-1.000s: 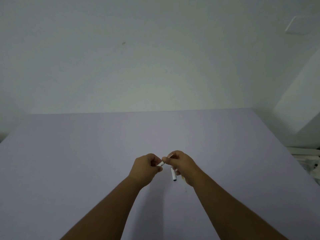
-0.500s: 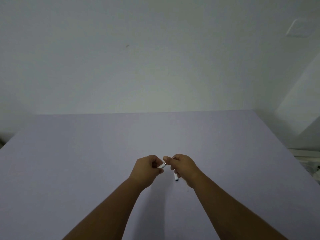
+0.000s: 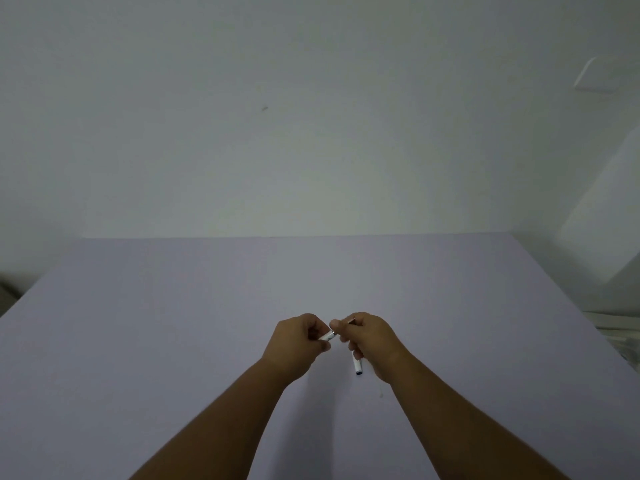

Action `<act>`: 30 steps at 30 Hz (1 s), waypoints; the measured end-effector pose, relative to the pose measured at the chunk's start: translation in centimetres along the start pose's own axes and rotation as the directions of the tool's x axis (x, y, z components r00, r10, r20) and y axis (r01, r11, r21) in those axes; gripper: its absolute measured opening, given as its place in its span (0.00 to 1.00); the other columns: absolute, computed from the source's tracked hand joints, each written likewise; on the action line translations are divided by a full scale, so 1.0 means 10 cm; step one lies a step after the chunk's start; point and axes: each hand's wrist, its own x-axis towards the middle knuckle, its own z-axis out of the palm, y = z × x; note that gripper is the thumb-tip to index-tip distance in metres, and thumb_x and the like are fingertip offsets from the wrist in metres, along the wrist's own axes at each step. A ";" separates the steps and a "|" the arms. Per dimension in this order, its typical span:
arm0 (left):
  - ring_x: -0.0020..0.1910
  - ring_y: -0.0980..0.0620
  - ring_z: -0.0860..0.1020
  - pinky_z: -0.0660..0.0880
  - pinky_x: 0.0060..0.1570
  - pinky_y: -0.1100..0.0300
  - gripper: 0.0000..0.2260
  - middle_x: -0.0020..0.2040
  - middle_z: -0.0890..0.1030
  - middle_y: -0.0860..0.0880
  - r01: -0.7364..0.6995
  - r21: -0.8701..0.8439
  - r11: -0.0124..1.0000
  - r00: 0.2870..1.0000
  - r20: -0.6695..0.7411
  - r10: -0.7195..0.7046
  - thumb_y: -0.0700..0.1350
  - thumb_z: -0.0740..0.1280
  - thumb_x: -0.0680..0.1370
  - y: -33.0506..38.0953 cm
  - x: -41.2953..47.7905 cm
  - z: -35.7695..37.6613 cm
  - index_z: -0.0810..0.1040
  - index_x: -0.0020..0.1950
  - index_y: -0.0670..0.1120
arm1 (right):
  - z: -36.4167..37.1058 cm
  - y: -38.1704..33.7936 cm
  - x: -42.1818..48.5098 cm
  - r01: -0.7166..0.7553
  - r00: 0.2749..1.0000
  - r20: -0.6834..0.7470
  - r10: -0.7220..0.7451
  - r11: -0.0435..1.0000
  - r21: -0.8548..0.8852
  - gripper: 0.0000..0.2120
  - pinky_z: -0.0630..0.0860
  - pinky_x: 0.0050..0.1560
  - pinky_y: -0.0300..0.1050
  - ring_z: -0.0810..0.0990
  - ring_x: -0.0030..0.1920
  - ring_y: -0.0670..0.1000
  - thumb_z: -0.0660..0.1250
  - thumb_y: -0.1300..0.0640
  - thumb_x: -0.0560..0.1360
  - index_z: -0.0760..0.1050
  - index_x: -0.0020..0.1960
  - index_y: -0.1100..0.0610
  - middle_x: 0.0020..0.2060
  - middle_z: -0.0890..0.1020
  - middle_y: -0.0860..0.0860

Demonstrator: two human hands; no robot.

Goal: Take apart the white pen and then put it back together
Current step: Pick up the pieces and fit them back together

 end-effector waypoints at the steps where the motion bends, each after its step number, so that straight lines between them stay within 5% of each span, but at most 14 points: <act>1: 0.31 0.60 0.73 0.66 0.31 0.70 0.07 0.33 0.75 0.58 -0.003 -0.003 1.000 1.000 0.000 0.003 0.42 0.73 0.71 0.01 0.00 0.00 0.76 0.41 0.51 | 0.01 -0.01 0.01 -0.027 0.999 -0.032 0.026 0.999 -0.041 0.12 0.72 0.33 0.41 0.73 0.32 0.48 0.71 0.46 0.70 0.77 0.36 0.53 0.32 0.78 0.49; 7: 0.32 0.57 0.73 0.68 0.32 0.68 0.05 0.34 0.77 0.54 0.008 -0.045 0.999 1.000 0.004 -0.008 0.41 0.73 0.71 0.03 0.02 -0.01 0.79 0.43 0.48 | -0.03 0.00 -0.02 0.018 1.000 0.008 -0.019 0.994 0.112 0.01 0.75 0.36 0.41 0.76 0.38 0.49 0.70 0.55 0.72 0.81 0.42 0.51 0.39 0.80 0.50; 11: 0.31 0.59 0.73 0.68 0.31 0.70 0.06 0.33 0.77 0.56 -0.003 -0.053 0.999 1.000 0.007 0.004 0.41 0.73 0.71 0.04 0.00 0.02 0.78 0.41 0.49 | -0.01 -0.02 -0.02 -0.061 0.996 -0.062 0.061 0.998 -0.002 0.14 0.71 0.32 0.40 0.72 0.32 0.49 0.72 0.45 0.69 0.75 0.36 0.55 0.32 0.77 0.50; 15: 0.30 0.59 0.74 0.68 0.29 0.72 0.05 0.33 0.77 0.55 0.007 -0.045 0.999 1.000 0.002 -0.007 0.42 0.73 0.71 0.03 0.01 0.00 0.78 0.41 0.50 | -0.04 0.01 -0.04 0.010 0.999 0.029 -0.014 0.992 0.124 0.01 0.72 0.33 0.39 0.74 0.37 0.48 0.71 0.54 0.72 0.81 0.43 0.50 0.37 0.80 0.48; 19: 0.32 0.58 0.74 0.69 0.32 0.69 0.06 0.33 0.77 0.55 0.002 -0.043 0.999 1.000 0.003 -0.002 0.41 0.73 0.71 0.03 0.00 0.02 0.77 0.40 0.50 | 0.01 0.01 -0.01 -0.057 0.996 -0.069 0.056 0.998 -0.013 0.13 0.72 0.31 0.38 0.72 0.32 0.48 0.71 0.44 0.69 0.77 0.37 0.53 0.31 0.78 0.48; 24: 0.31 0.58 0.74 0.68 0.32 0.68 0.05 0.33 0.77 0.55 0.008 -0.044 0.999 1.000 0.007 -0.007 0.41 0.73 0.71 0.02 0.01 0.00 0.79 0.42 0.49 | -0.04 0.04 0.00 0.022 1.000 0.005 -0.023 0.989 0.146 0.01 0.73 0.34 0.37 0.74 0.34 0.46 0.70 0.56 0.72 0.81 0.42 0.52 0.34 0.79 0.47; 30: 0.31 0.60 0.73 0.67 0.32 0.69 0.08 0.33 0.76 0.57 -0.008 -0.030 1.000 1.000 0.015 0.008 0.42 0.73 0.71 0.04 0.01 0.03 0.76 0.39 0.52 | 0.01 -0.01 0.01 -0.046 0.999 -0.011 0.047 0.995 0.087 0.10 0.73 0.36 0.40 0.73 0.34 0.48 0.71 0.48 0.71 0.77 0.42 0.55 0.34 0.78 0.49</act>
